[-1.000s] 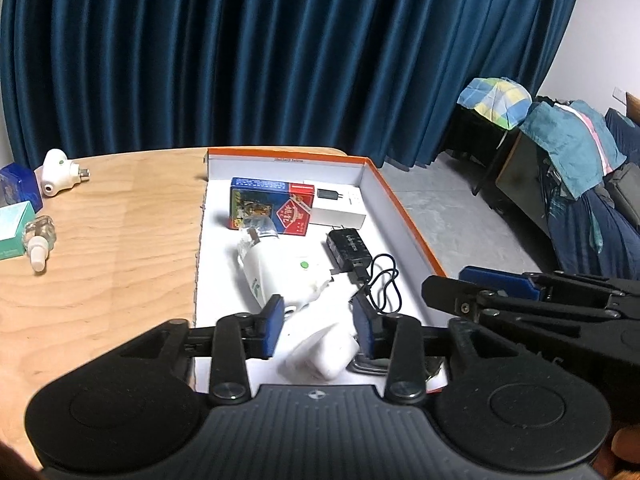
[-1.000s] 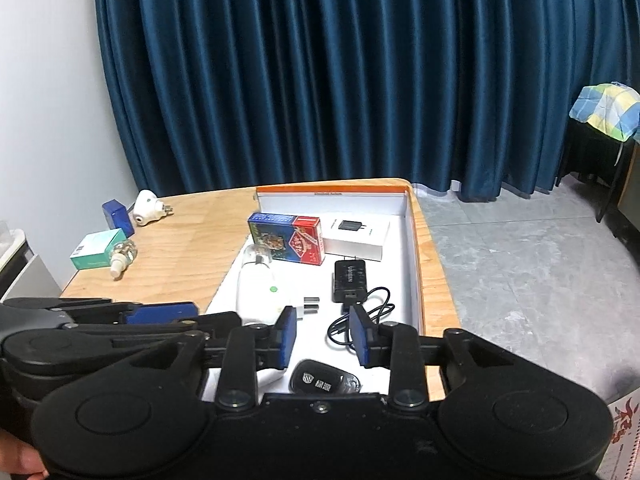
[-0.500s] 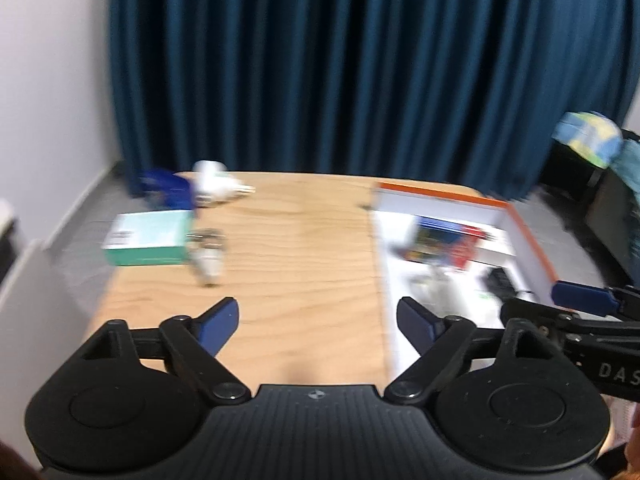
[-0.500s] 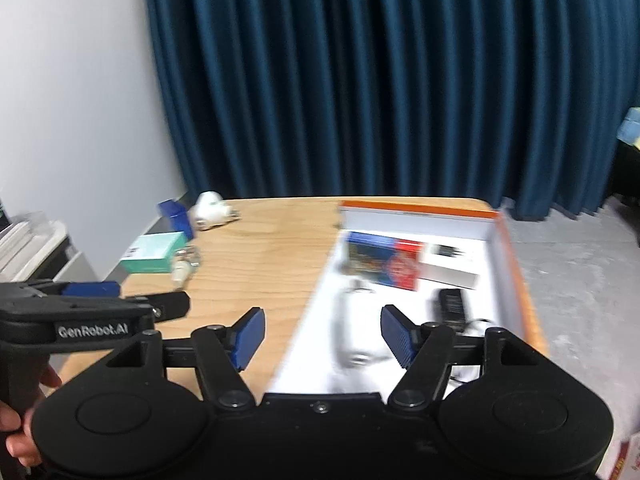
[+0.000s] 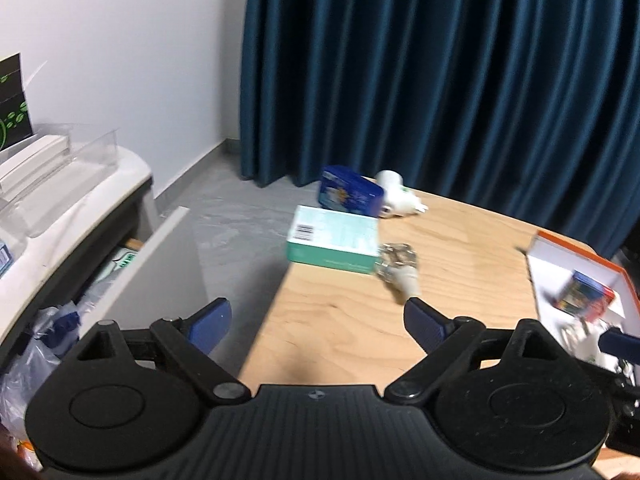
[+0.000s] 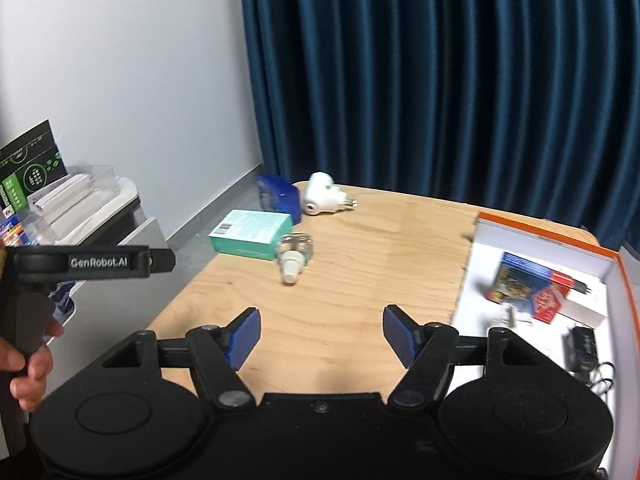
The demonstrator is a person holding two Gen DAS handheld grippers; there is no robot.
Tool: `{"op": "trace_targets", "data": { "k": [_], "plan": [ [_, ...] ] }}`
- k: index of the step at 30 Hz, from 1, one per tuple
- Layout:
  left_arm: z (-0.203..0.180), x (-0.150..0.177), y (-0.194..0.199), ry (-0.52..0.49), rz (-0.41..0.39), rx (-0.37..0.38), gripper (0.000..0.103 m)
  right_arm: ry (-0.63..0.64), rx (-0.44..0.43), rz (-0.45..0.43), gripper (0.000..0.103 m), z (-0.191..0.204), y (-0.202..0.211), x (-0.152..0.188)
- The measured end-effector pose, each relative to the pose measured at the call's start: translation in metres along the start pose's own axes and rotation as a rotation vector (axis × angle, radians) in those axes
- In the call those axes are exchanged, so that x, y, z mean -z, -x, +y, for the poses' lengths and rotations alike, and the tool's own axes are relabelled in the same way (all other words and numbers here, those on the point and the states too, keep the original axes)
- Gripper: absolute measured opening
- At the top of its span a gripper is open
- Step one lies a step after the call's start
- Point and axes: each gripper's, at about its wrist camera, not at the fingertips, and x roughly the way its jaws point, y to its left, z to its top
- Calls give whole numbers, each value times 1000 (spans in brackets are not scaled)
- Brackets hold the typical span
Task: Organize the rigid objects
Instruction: 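Move both tools back over the table toward the remaining items, then grasp the teal-and-white bandage box with left tool while right tool grasps glass bottle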
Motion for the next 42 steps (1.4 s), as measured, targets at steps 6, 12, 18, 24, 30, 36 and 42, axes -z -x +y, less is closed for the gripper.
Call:
{"op": "trace_targets", "data": {
  "k": [6,12,18,24,30,36,42],
  "plan": [
    [19,-12,-27,22,-1,-21,96,25,-10,23,80,10,-15,-2],
    [38,-37,-67,30,-10,-22,96,30,-21,51,80,8,-39,-3],
    [27,-48,-94,-356,-73,256,99,46,-40,81,80,3,-67,-9],
    [15,-43,-120,-845,-148,337,100,19,-53,103,81,-8,-92,-13],
    [13,-58,-162,-922,-84,474,100,23,-51,116,81,-12,-110,-18],
    [3,-59,-201,-923,47,564,103,34,-53,131,81,-11,-123,-23],
    [14,-56,-191,-718,61,515,80,46,-65,121,81,-10,-130,-27]
  ]
}}
